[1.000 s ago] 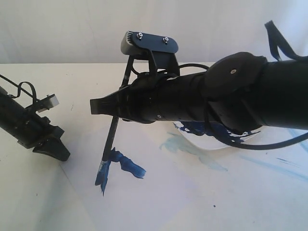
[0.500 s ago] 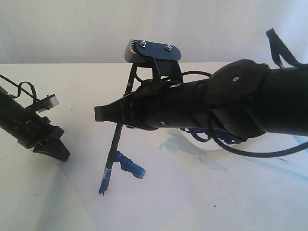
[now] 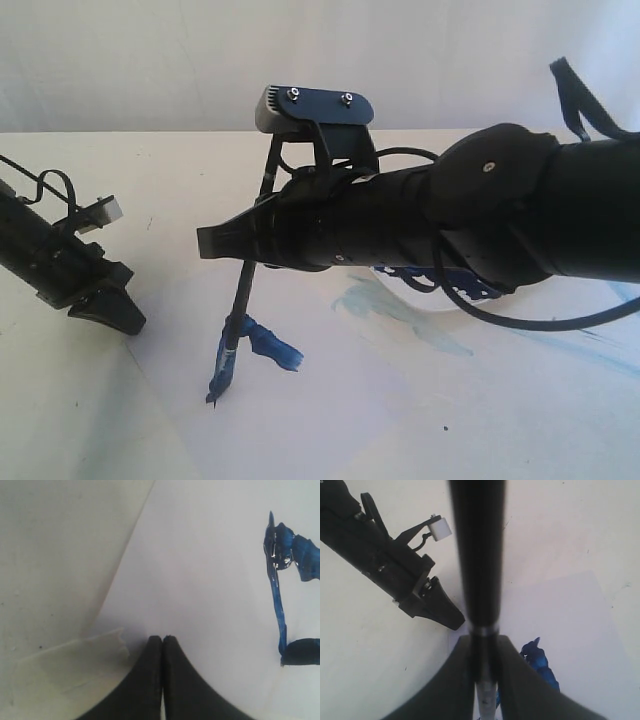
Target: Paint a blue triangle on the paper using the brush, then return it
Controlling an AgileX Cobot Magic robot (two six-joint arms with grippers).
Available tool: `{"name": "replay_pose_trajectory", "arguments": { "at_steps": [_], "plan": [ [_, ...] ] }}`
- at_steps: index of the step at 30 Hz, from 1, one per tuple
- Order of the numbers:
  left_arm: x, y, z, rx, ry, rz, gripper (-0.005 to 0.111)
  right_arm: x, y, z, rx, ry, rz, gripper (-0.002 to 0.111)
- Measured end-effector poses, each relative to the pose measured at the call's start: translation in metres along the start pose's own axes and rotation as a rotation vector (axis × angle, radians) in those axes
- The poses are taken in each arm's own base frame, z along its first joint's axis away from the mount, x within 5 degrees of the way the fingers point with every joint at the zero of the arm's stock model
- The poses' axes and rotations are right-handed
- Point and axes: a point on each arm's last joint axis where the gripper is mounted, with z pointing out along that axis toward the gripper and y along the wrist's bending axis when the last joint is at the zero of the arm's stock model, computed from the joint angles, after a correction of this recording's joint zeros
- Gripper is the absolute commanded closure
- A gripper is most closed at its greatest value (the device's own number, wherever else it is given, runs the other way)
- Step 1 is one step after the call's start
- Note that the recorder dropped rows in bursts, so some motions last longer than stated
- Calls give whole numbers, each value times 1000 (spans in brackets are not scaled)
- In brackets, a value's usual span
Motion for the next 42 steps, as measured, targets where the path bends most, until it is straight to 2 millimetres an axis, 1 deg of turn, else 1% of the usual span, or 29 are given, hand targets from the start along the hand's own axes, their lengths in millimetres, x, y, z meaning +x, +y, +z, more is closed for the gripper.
{"name": "replay_pose_trajectory", "arguments": {
  "at_steps": [18,29,42],
  "plan": [
    [0,0,0,0,0,0,107,-1,-2,0,17,-13,-30,108],
    [0,0,0,1,1,0,107,0,-18,-9,58,-21,-6,108],
    [0,0,0,1,1,0,107,0,-38,-29,108,-47,15,108]
  ]
}}
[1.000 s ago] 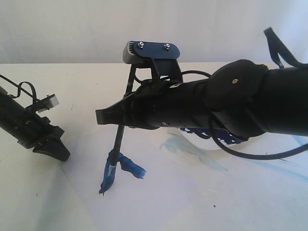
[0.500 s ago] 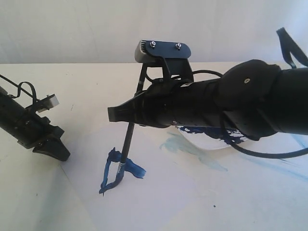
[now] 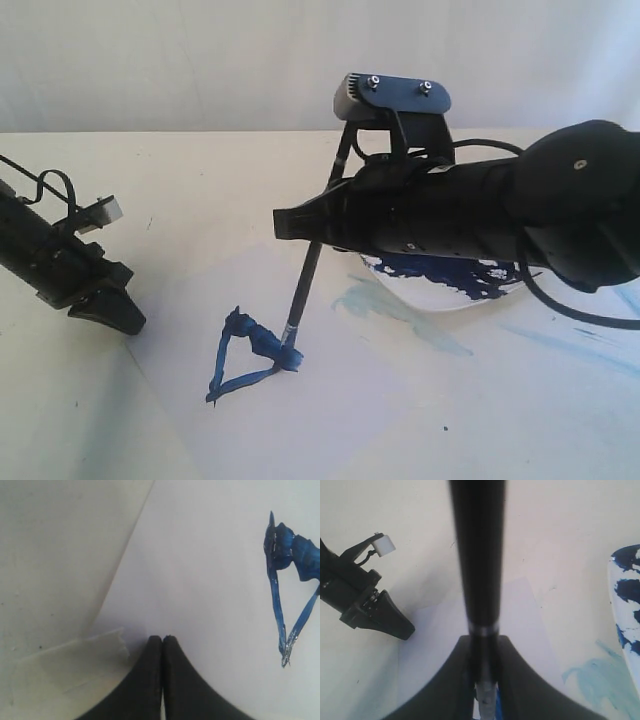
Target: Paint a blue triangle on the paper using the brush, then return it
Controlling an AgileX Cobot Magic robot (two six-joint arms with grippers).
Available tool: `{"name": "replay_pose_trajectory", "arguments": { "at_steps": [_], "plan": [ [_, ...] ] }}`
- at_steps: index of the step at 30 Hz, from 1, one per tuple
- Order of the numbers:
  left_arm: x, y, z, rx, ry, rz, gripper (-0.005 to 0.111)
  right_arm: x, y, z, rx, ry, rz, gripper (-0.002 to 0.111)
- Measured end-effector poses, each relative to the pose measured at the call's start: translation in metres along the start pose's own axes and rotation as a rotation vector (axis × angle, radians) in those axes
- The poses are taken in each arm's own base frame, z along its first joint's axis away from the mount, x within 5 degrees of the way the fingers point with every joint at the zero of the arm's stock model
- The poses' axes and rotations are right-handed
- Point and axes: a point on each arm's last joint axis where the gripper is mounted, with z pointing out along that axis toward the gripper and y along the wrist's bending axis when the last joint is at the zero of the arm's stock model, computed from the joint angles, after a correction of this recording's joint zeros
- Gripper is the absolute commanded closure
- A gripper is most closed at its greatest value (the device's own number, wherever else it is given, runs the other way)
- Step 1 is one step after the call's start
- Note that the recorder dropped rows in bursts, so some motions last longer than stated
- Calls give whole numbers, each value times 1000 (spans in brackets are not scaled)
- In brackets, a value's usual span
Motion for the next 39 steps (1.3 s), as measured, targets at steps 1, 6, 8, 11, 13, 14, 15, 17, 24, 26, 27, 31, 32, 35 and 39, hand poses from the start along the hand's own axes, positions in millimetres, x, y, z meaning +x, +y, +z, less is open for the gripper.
{"name": "replay_pose_trajectory", "arguments": {
  "at_steps": [1,6,8,11,13,14,15,17,24,26,27,31,32,35,39],
  "plan": [
    [0,0,0,0,0,0,107,-1,-2,-1,5,-4,0,108],
    [0,0,0,0,0,0,107,-2,-6,-3,9,0,-4,108],
    [0,0,0,0,0,0,107,-2,-6,-3,8,1,-12,108],
    [0,0,0,0,0,0,107,-2,-6,-4,5,2,-20,108],
    [0,0,0,0,0,0,107,-2,-6,-4,4,3,-29,108],
    [0,0,0,0,0,0,107,-2,-6,-5,3,1,-28,108],
    [0,0,0,0,0,0,107,-2,-6,-5,3,1,-31,108],
    [0,0,0,0,0,0,107,-3,-6,-6,3,-1,-35,108],
    [0,0,0,0,0,0,107,-4,-5,-7,0,-5,-35,108],
    [0,0,0,2,2,0,107,-7,-3,-13,-8,-24,-39,108],
    [0,0,0,1,3,1,107,-10,-2,-20,-13,-43,-40,108],
    [0,0,0,2,4,1,107,-32,6,-61,-30,-198,-59,108],
    [0,0,0,2,4,1,107,-38,8,-75,-27,-256,-69,108],
    [0,0,0,2,4,1,107,-62,7,-138,23,-523,-83,108],
    [0,0,0,2,4,1,107,-70,-6,-173,88,-653,-42,108]
  ]
}}
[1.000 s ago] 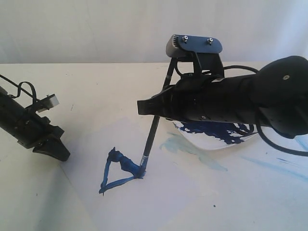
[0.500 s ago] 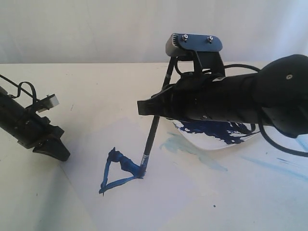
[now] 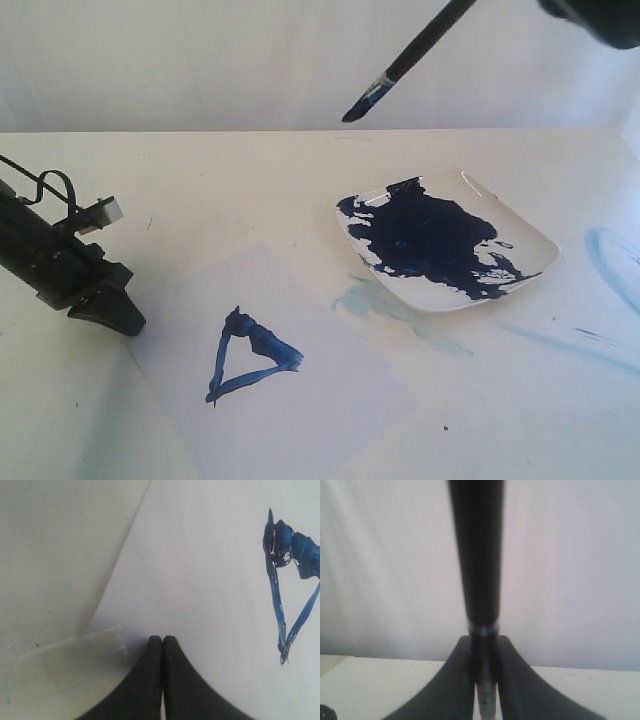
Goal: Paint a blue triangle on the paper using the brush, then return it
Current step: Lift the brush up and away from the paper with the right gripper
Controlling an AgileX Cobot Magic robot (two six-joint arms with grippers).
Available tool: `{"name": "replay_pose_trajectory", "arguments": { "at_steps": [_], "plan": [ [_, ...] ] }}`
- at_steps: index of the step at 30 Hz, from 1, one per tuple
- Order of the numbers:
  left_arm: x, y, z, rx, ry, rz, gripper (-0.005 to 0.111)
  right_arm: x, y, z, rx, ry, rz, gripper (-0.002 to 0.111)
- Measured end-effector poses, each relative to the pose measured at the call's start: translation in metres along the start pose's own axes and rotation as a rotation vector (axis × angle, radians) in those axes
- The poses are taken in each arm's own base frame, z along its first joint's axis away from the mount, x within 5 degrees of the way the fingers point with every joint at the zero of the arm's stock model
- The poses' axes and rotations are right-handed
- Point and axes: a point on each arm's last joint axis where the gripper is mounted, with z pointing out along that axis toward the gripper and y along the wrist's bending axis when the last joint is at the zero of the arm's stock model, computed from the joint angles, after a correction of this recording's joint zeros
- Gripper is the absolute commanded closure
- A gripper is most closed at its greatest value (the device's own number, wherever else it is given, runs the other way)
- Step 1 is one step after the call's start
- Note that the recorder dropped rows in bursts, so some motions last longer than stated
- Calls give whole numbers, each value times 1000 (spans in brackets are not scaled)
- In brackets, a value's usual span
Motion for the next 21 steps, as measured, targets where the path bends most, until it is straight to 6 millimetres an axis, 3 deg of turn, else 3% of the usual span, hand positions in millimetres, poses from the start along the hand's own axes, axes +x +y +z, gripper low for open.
{"name": "replay_pose_trajectory", "arguments": {
  "at_steps": [12,21],
  "plan": [
    [0,0,0,0,0,0,107,-9,-36,-5,157,-22,56,108],
    [0,0,0,0,0,0,107,-9,-47,-7,191,-12,82,108]
  ]
}}
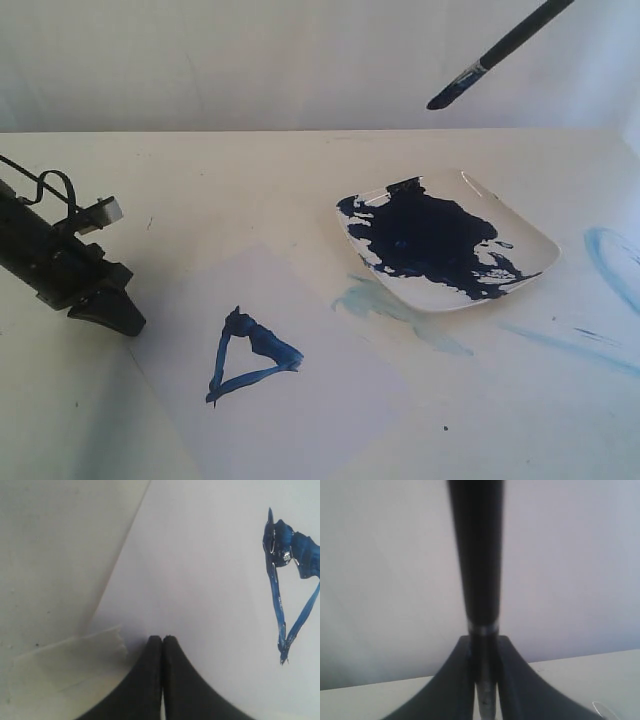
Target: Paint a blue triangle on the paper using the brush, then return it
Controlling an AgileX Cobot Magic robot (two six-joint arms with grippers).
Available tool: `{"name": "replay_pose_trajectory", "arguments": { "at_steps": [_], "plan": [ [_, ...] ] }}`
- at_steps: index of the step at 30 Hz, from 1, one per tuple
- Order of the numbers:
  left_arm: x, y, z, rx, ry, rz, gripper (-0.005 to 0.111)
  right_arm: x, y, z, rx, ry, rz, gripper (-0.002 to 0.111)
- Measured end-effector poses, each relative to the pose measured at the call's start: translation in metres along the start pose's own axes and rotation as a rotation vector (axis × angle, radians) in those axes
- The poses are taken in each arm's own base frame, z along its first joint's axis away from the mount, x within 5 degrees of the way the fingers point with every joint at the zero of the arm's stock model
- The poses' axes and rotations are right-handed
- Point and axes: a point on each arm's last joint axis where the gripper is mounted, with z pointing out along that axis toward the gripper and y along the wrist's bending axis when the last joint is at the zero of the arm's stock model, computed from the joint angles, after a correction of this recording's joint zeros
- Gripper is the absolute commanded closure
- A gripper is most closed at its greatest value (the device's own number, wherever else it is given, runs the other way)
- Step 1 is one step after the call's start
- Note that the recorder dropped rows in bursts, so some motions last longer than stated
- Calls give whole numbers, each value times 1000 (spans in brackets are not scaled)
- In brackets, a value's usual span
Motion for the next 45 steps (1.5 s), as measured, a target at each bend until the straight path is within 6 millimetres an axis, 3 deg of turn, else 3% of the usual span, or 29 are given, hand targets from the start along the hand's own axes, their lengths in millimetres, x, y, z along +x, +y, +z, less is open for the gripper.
{"name": "replay_pose_trajectory", "arguments": {
  "at_steps": [17,22,27,33,38,45],
  "plan": [
    [0,0,0,0,0,0,107,6,-19,-1,54,48,42,108],
    [0,0,0,0,0,0,107,30,-32,11,96,144,107,108],
    [0,0,0,0,0,0,107,62,-34,31,34,350,162,108],
    [0,0,0,-1,1,1,107,91,-20,50,-104,487,197,108],
    [0,0,0,-1,1,1,107,108,2,60,-220,524,237,108],
    [0,0,0,-1,1,1,107,137,30,69,-269,599,241,108]
  ]
}}
